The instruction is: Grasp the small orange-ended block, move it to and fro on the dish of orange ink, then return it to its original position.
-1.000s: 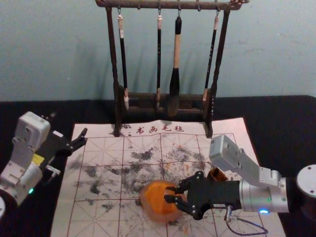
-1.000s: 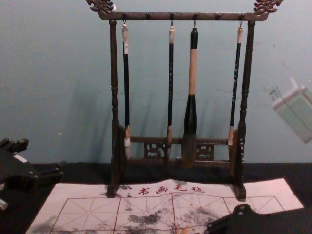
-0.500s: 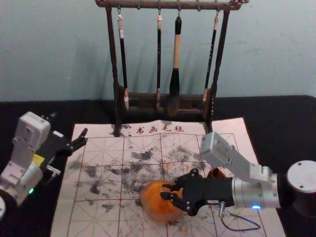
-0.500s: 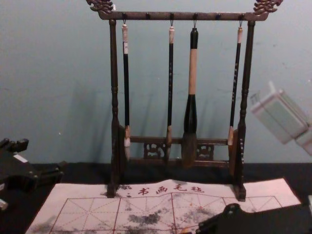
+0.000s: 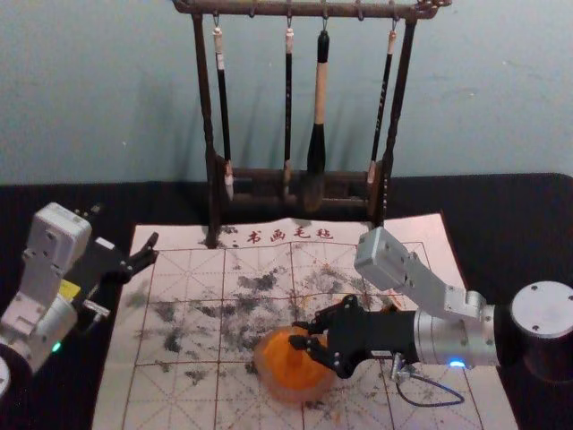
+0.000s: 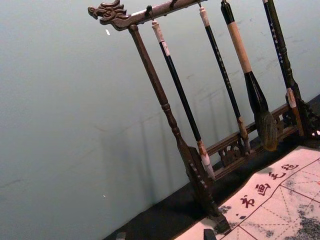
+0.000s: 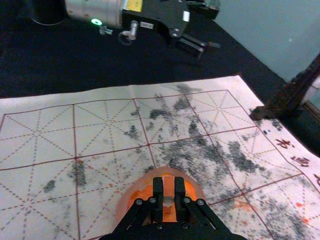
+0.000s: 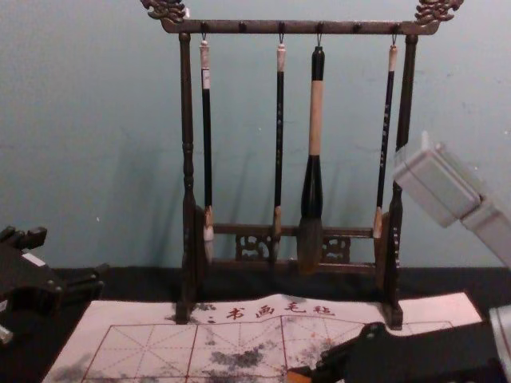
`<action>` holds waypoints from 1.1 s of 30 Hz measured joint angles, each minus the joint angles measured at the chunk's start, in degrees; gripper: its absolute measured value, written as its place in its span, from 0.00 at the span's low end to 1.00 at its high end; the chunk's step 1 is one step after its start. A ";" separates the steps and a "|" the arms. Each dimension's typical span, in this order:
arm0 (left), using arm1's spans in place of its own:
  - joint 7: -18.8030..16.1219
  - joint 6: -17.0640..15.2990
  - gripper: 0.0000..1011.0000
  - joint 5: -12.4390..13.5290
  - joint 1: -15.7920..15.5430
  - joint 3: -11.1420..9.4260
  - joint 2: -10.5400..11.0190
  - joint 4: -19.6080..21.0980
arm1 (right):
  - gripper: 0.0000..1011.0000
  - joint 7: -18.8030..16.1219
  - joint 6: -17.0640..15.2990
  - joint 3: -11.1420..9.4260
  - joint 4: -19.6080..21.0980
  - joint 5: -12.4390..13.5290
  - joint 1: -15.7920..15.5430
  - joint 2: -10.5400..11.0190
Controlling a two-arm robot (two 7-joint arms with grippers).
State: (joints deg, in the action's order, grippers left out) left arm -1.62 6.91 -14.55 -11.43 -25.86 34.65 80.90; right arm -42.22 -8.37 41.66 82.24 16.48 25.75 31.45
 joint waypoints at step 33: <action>0.00 0.00 0.99 0.00 0.00 0.00 0.00 0.00 | 0.09 -0.15 -2.80 -0.88 6.69 0.85 -3.19 4.29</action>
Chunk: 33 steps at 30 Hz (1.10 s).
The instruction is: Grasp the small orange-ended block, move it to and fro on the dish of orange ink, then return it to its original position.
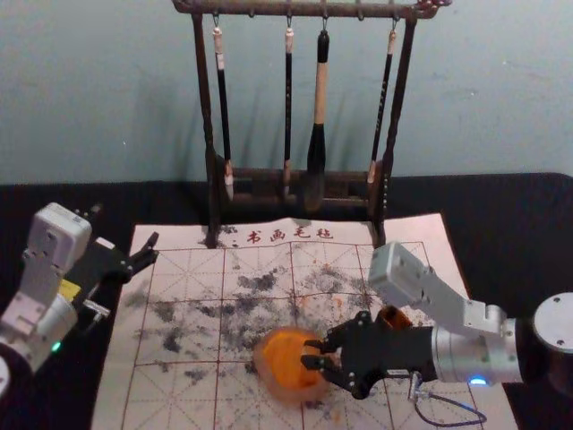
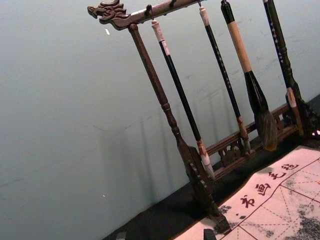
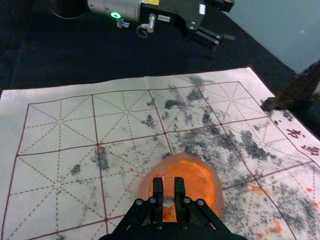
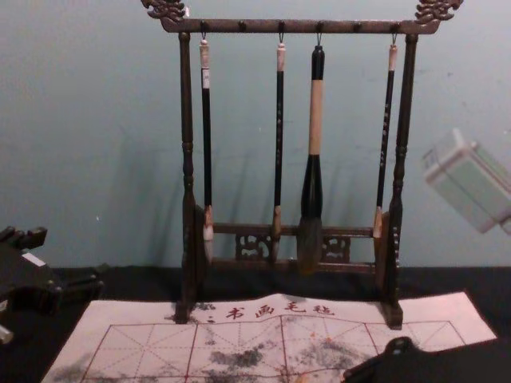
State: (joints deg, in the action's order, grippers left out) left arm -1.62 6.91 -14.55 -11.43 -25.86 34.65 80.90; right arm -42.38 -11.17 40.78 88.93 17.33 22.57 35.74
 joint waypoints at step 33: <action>0.00 0.00 0.99 0.00 0.00 0.00 0.00 0.00 | 0.09 1.61 -3.84 0.71 -4.11 -2.17 4.26 -3.18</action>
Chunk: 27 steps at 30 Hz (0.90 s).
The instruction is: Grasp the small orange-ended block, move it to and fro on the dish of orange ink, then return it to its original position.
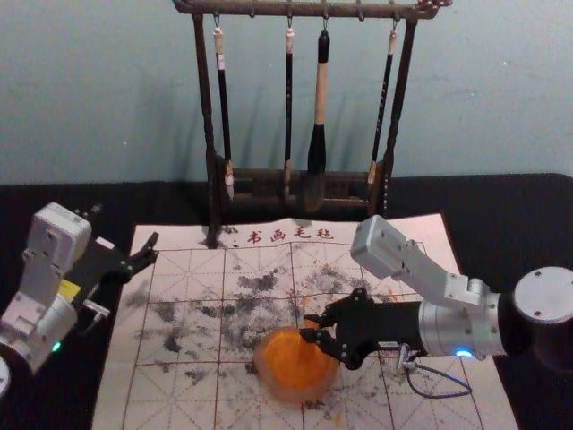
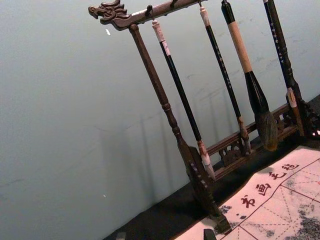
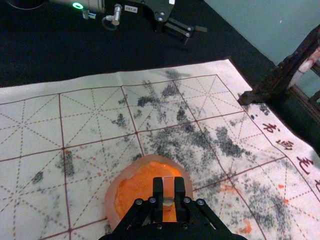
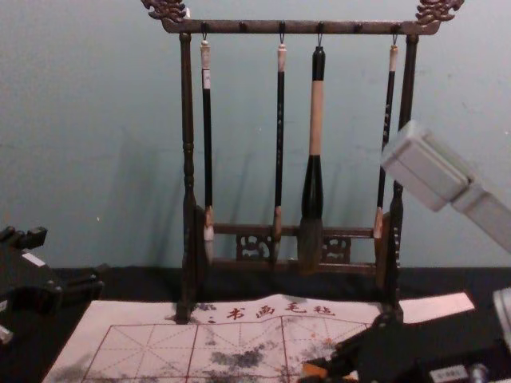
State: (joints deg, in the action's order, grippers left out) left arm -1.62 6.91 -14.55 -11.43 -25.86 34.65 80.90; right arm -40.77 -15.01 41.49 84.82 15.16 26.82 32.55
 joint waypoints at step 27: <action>0.00 0.00 0.99 0.00 0.00 0.00 0.00 0.00 | 0.09 -1.72 0.15 0.60 4.06 1.40 -2.03 2.46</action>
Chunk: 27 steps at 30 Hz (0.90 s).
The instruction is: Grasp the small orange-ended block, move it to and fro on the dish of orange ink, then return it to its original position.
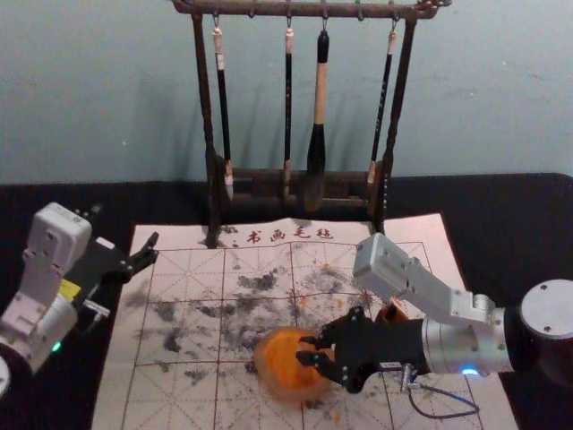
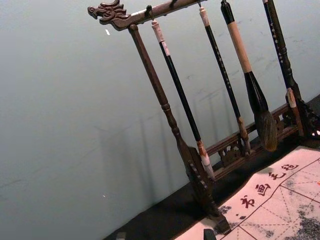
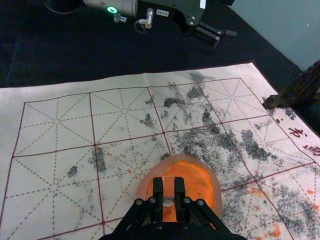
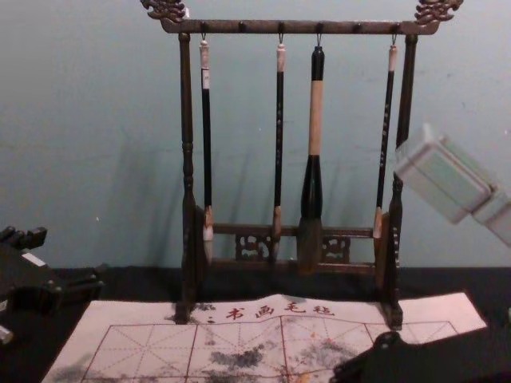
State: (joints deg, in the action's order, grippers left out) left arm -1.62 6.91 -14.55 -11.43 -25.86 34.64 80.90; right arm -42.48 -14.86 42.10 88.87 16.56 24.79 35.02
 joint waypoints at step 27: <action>0.00 0.00 0.99 0.00 0.00 0.00 0.00 0.00 | 0.09 0.89 -0.40 -1.17 -0.35 0.08 0.70 0.26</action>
State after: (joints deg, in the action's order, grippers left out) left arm -1.62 6.91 -14.55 -11.43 -25.86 34.64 80.90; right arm -41.60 -15.26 40.92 88.53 16.64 25.49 35.28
